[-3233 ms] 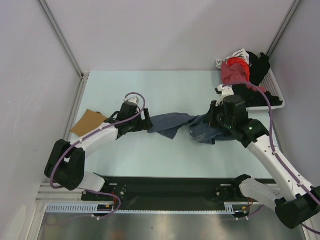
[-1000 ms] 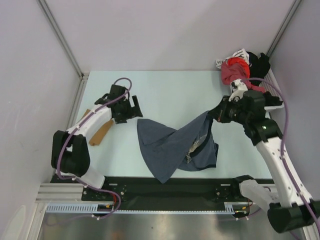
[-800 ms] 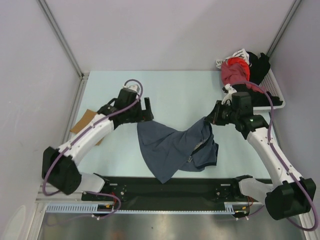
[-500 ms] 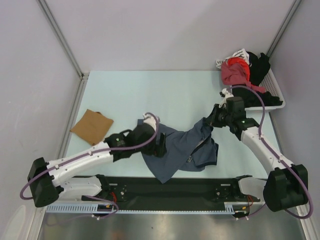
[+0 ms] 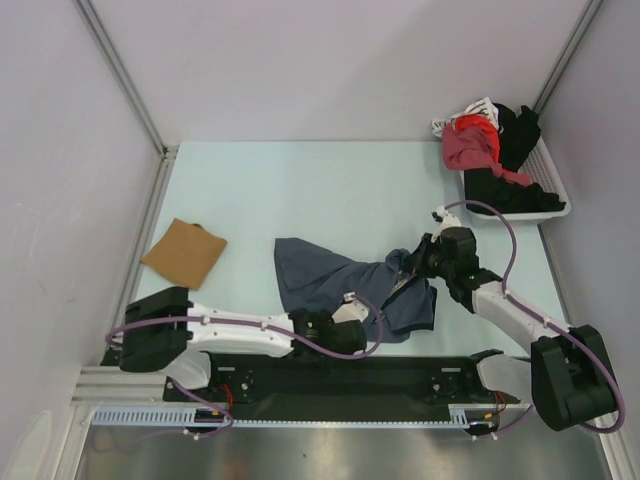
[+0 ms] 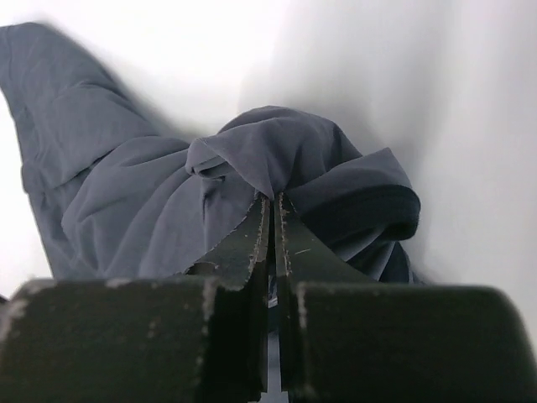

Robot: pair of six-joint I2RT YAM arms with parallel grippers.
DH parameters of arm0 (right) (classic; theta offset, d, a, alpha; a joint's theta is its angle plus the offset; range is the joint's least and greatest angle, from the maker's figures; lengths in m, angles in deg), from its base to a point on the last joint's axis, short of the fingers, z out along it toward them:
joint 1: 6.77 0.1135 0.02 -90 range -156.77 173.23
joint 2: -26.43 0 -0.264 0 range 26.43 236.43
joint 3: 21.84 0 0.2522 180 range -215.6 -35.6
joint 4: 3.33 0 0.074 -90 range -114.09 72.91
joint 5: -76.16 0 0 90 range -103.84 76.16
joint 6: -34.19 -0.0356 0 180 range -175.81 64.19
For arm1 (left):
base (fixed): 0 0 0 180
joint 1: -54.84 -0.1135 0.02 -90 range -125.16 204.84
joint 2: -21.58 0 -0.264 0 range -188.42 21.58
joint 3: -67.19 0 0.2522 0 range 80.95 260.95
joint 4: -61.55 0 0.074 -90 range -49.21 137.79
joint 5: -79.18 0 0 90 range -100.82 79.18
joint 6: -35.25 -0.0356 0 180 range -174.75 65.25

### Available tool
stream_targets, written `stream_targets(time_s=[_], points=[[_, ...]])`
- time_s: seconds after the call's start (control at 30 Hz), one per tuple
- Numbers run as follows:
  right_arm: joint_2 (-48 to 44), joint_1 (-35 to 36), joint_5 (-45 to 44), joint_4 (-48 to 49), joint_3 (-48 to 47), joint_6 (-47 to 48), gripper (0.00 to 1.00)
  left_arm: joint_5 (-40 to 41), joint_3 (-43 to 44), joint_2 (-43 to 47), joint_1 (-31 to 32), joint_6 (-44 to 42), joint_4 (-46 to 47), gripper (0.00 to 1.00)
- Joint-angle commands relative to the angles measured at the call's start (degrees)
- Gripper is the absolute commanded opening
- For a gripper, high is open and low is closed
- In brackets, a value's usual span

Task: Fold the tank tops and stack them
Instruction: Flatten the tank top out

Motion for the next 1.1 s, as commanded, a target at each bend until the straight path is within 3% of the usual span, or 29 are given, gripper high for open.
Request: stream_targets(time_s=[0.0,0.13,0.27,0.4,0.53,0.57,0.63,0.8,0.9,1.07], points=[[-1.0,0.8,-3.3,8.8,1.2,-0.4,0.0,3.8,4.4,-3.4,0.6,0.5,-0.2,0.68],[-1.1,1.6,-4.1,10.2,2.7,0.2,0.0,8.3,7.9,-8.8,0.6,0.3,-1.5,0.65],[-1.0,1.7,-5.8,9.2,2.6,0.5,0.0,11.3,10.7,-13.2,0.6,1.3,-5.5,0.47],[-1.1,1.7,-6.0,9.0,2.5,0.5,0.0,11.0,8.2,-11.6,0.6,2.7,-4.1,0.47],[-1.3,1.7,-6.6,9.0,2.6,0.5,0.0,9.2,5.7,-8.2,0.6,3.1,-3.4,0.28],[-1.4,1.7,-6.6,8.9,2.7,0.5,0.0,8.6,5.5,-6.4,0.6,3.0,-3.5,0.13],[-1.3,1.7,-6.6,8.9,2.6,0.5,0.0,7.1,5.1,-4.2,0.6,2.8,-3.3,0.0],[-3.1,1.7,-7.4,7.9,2.4,0.7,0.0,1.1,0.9,8.0,-1.0,-0.7,3.9,0.0],[-7.0,1.7,-9.0,5.2,1.2,0.9,0.0,-2.6,-1.1,12.3,-5.8,-2.0,3.3,0.0],[-10.4,0.4,-12.3,-7.3,-6.7,1.5,0.0,-5.2,-1.8,22.9,-21.2,-5.3,-0.4,0.0]])
